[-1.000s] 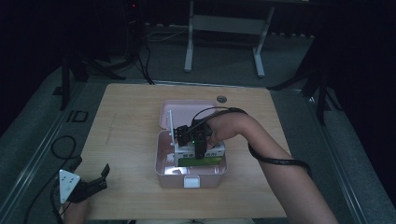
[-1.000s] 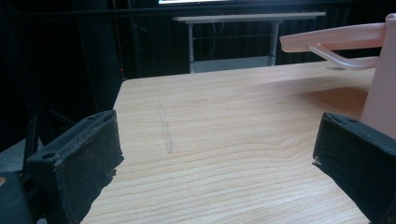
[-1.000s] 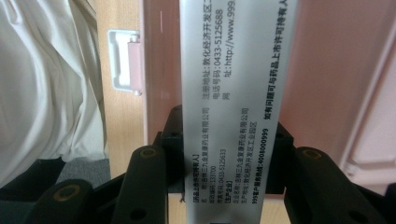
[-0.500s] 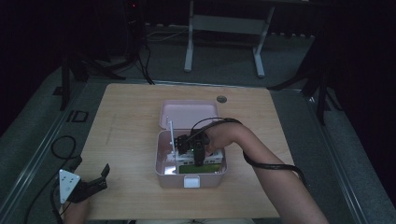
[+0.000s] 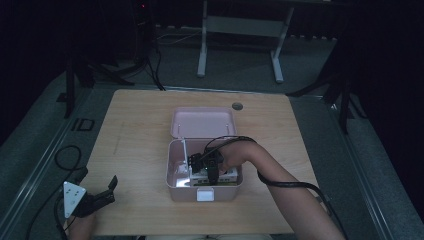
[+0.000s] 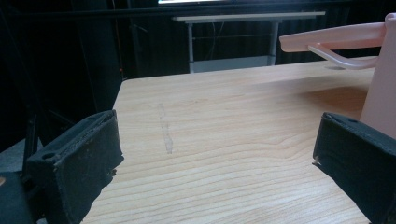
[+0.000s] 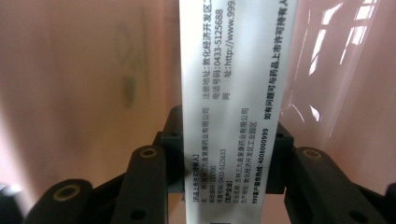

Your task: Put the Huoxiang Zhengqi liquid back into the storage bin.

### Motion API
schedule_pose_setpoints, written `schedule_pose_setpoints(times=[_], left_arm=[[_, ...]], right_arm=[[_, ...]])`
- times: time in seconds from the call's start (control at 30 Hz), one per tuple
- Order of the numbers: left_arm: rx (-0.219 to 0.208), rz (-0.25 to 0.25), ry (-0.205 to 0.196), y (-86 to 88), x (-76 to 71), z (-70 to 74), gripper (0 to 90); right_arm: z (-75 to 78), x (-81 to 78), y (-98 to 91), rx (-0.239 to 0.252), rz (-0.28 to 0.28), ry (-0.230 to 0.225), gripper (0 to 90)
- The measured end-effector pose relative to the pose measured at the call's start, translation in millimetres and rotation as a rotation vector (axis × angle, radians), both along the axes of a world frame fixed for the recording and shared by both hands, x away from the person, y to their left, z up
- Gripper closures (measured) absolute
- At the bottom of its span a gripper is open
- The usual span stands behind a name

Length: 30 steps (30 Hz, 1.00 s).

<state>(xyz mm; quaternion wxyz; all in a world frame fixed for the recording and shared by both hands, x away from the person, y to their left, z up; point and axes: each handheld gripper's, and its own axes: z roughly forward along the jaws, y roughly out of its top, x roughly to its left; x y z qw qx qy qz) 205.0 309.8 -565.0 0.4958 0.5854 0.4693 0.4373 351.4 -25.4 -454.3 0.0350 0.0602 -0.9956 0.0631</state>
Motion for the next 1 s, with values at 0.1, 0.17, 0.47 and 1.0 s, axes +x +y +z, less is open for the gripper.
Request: schedule_pose_setpoints(times=[0.1,0.17,0.47,1.0], left_arm=[[-0.003,0.000,-0.001,0.1,0.0,0.0,1.1],[-0.003,0.000,-0.001,0.0,0.0,0.0,1.1],[-0.002,0.001,0.000,-0.1,0.1,0.0,1.1],[-0.002,0.001,0.001,-0.4,0.4,0.1,1.1]], right_arm=[[-6.3,1.0,-1.1,-0.004,-0.007,-0.003,61.9],[-8.3,1.2,-1.6,-0.004,-0.006,0.002,61.9],[-10.9,-0.8,-4.1,0.007,0.018,0.002,59.0],[42.4,1.0,-18.5,0.139,-0.045,-0.050,35.2]])
